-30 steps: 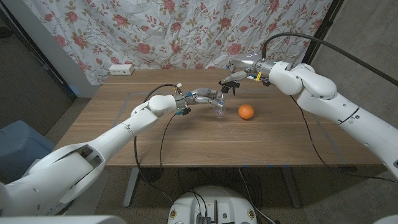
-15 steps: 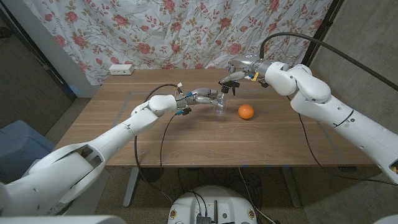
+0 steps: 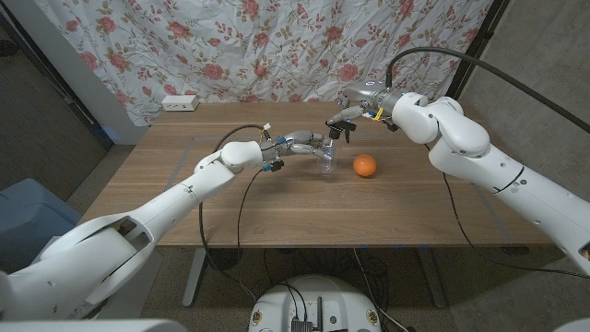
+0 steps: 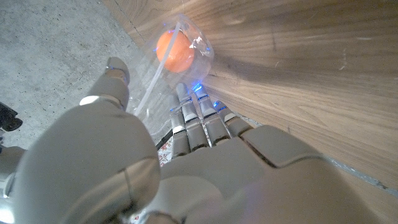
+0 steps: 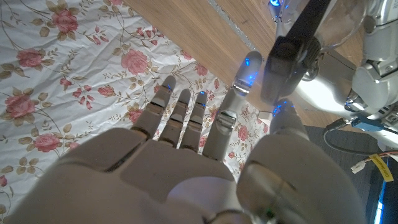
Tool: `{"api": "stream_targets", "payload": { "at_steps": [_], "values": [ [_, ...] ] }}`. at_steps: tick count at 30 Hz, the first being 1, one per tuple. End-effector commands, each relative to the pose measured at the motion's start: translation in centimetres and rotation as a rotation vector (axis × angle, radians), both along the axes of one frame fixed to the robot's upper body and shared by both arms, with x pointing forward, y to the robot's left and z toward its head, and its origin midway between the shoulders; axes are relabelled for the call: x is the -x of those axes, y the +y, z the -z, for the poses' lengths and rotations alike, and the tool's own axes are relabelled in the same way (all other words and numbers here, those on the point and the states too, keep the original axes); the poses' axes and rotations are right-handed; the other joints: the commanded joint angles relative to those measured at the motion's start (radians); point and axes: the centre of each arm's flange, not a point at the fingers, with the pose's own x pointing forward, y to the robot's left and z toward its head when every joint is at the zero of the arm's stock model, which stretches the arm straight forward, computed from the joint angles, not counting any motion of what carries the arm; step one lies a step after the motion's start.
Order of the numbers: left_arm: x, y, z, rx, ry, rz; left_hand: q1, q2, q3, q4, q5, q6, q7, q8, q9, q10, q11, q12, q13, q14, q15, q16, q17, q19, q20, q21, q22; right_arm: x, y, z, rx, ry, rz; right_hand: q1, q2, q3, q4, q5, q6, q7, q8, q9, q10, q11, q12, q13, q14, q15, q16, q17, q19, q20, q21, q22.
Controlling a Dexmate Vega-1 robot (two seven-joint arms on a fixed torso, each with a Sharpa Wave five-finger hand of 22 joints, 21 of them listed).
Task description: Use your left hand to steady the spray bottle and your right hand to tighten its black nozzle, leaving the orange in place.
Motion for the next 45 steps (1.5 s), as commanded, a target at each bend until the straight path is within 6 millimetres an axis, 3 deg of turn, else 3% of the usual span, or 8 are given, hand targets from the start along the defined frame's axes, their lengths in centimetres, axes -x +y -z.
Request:
{"api": "stream_targets", "payload": {
  "at_steps": [1,14,22,26,32,41,45],
  "values": [
    [0.3,0.2,0.3,0.008,0.0,-0.006,0.018,0.111,0.016,0.016,0.009,0.137,-0.083,0.125,0.002,0.076,-0.077,0.009,0.006,0.011,-0.124,-0.001,0.004,0.012,-0.037,-0.002,0.003,0.7,-0.3,-0.4,0.011,-0.003,-0.016,-0.038,-0.008,-0.012,0.009,0.001,-0.052,-0.002,-0.027,-0.004,-0.016,0.011,-0.012,0.004,-0.02,0.009,-0.01,0.005,-0.009,0.017,-0.005,0.001],
    [0.5,0.4,0.4,0.007,-0.002,-0.009,0.017,0.111,0.017,0.016,0.009,0.136,-0.084,0.124,0.002,0.076,-0.077,0.008,0.007,0.009,-0.123,-0.003,0.004,0.013,-0.037,-0.002,0.003,1.2,-0.7,-0.9,0.044,0.029,-0.055,-0.101,-0.019,-0.036,0.015,0.007,-0.216,0.012,-0.114,-0.003,-0.104,0.037,-0.047,0.008,-0.092,0.046,-0.051,0.008,-0.055,0.057,-0.013,0.0],
    [0.8,0.6,0.3,0.005,-0.006,-0.01,0.015,0.112,0.018,0.017,0.009,0.137,-0.082,0.124,0.002,0.076,-0.076,0.007,0.007,0.009,-0.122,-0.003,0.004,0.014,-0.036,-0.002,0.003,1.6,-1.0,-1.1,0.062,0.055,-0.093,-0.112,-0.016,-0.037,0.002,0.009,-0.37,0.025,-0.186,0.011,-0.193,0.061,-0.057,0.01,-0.152,0.091,-0.086,0.007,-0.092,0.075,-0.015,-0.002],
    [0.8,0.5,0.3,0.004,-0.008,-0.008,0.015,0.112,0.019,0.016,0.009,0.136,-0.084,0.123,0.002,0.077,-0.075,0.008,0.007,0.01,-0.122,-0.003,0.004,0.014,-0.035,-0.002,0.003,1.7,-1.0,-1.1,0.088,0.071,-0.105,-0.11,-0.014,-0.035,-0.006,0.008,-0.441,0.018,-0.212,0.025,-0.232,0.064,-0.058,0.011,-0.184,0.109,-0.103,0.006,-0.11,0.076,-0.015,-0.002],
    [0.8,0.5,0.3,0.002,-0.008,-0.005,0.014,0.113,0.019,0.016,0.009,0.139,-0.081,0.124,0.002,0.075,-0.077,0.006,0.008,0.009,-0.121,-0.004,0.005,0.013,-0.035,-0.003,0.003,1.8,-1.2,-1.4,0.109,0.092,-0.116,-0.086,-0.013,-0.024,-0.023,0.007,-0.512,0.014,-0.236,0.037,-0.288,0.071,-0.062,0.013,-0.223,0.128,-0.125,0.003,-0.131,0.078,-0.016,-0.003],
    [0.8,0.5,0.2,-0.001,-0.007,-0.003,0.011,0.114,0.02,0.017,0.008,0.14,-0.08,0.124,0.002,0.079,-0.074,0.007,0.009,0.01,-0.121,-0.005,0.005,0.013,-0.035,-0.003,0.003,1.5,-0.8,-1.0,0.145,0.118,-0.097,-0.08,-0.013,-0.019,-0.025,0.005,-0.596,0.029,-0.268,0.049,-0.347,0.09,-0.061,0.014,-0.263,0.149,-0.145,0.001,-0.161,0.084,-0.019,-0.004],
    [0.6,0.5,0.1,-0.002,-0.004,-0.002,0.008,0.115,0.021,0.019,0.008,0.141,-0.082,0.124,0.002,0.08,-0.074,0.007,0.009,0.011,-0.121,-0.006,0.004,0.013,-0.034,-0.003,0.003,1.2,-0.6,-0.7,0.148,0.104,-0.074,-0.076,-0.01,-0.016,-0.026,0.005,-0.583,0.034,-0.262,0.052,-0.348,0.09,-0.057,0.014,-0.263,0.147,-0.145,0.0,-0.163,0.083,-0.018,-0.004]
  ]
}}
